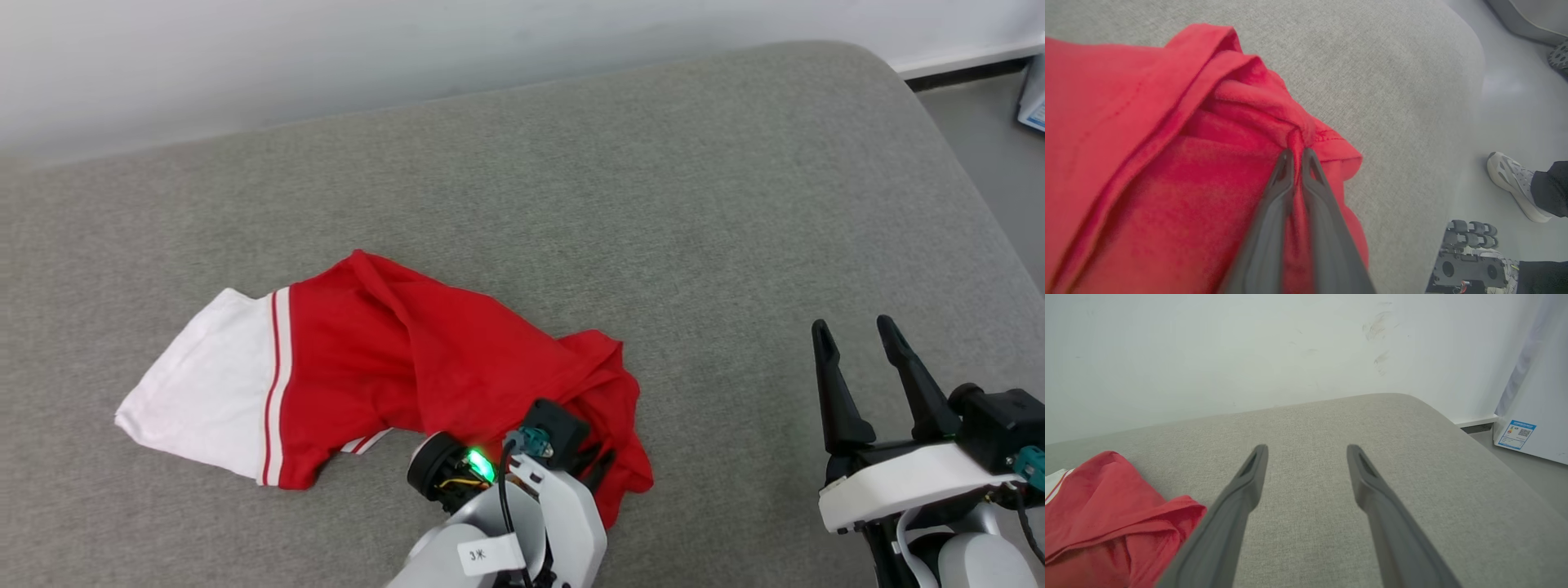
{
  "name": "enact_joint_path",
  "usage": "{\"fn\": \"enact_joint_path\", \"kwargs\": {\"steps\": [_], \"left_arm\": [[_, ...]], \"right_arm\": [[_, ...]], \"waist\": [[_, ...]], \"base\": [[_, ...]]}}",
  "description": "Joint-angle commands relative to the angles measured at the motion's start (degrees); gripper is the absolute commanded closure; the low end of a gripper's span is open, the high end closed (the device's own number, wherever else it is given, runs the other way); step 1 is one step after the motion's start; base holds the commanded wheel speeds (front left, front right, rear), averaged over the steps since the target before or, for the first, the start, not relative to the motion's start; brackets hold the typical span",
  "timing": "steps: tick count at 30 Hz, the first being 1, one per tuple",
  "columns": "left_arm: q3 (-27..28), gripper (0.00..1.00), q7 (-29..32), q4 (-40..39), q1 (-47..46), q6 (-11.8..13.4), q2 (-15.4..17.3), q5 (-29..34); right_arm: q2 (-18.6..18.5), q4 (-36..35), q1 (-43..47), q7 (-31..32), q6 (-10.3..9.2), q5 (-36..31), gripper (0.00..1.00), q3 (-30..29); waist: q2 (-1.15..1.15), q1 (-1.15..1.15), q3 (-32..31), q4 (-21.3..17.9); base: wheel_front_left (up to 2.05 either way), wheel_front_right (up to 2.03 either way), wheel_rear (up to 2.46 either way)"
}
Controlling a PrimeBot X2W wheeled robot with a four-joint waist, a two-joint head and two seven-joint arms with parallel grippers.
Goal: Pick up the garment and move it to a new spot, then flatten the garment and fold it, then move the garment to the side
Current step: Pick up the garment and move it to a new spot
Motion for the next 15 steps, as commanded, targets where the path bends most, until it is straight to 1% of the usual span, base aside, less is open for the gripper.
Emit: {"fn": "enact_joint_path", "kwargs": {"steps": [1,2,3,10,13,15], "left_arm": [[-0.5,0.84,-0.9,0.1,-0.2,-0.1,0.1,-0.5],[-1.0,0.33,-1.8,0.1,-0.4,-0.2,0.1,-0.6],[-1.4,0.00,-2.8,0.1,-0.5,-0.2,0.0,-0.7],[-2.3,0.00,-12.7,-1.9,0.2,0.0,-0.2,-1.4],[-1.2,0.00,-17.6,-2.8,1.1,1.1,-0.2,-1.3],[-0.2,0.00,-20.9,-3.4,1.5,2.4,0.0,-0.8]], "right_arm": [[0.1,0.2,-0.3,-0.3,-0.04,-0.2,0.00,-0.2],[0.1,0.4,-0.3,-0.3,-0.04,-0.4,0.00,-0.2],[0.1,0.6,-0.2,-0.2,-0.04,-0.5,0.00,-0.2],[0.1,0.5,1.3,1.1,-0.04,-1.6,0.00,0.0],[0.1,0.1,2.3,1.9,-0.04,-1.9,0.00,0.3],[0.1,-0.2,3.0,2.5,-0.04,-2.2,0.00,0.4]], "waist": [[0.00,-0.01,-0.6,0.8],[0.00,-0.01,-1.0,1.3],[0.00,-0.01,-1.6,1.7],[0.00,-0.01,-6.0,5.4],[0.00,-0.01,-7.6,6.9],[0.00,-0.01,-8.5,7.7]], "base": [[0.00,0.00,0.00],[0.00,0.00,0.00],[0.00,0.00,0.00],[0.00,0.00,0.00],[0.00,0.00,0.00],[0.00,0.00,0.00]]}}
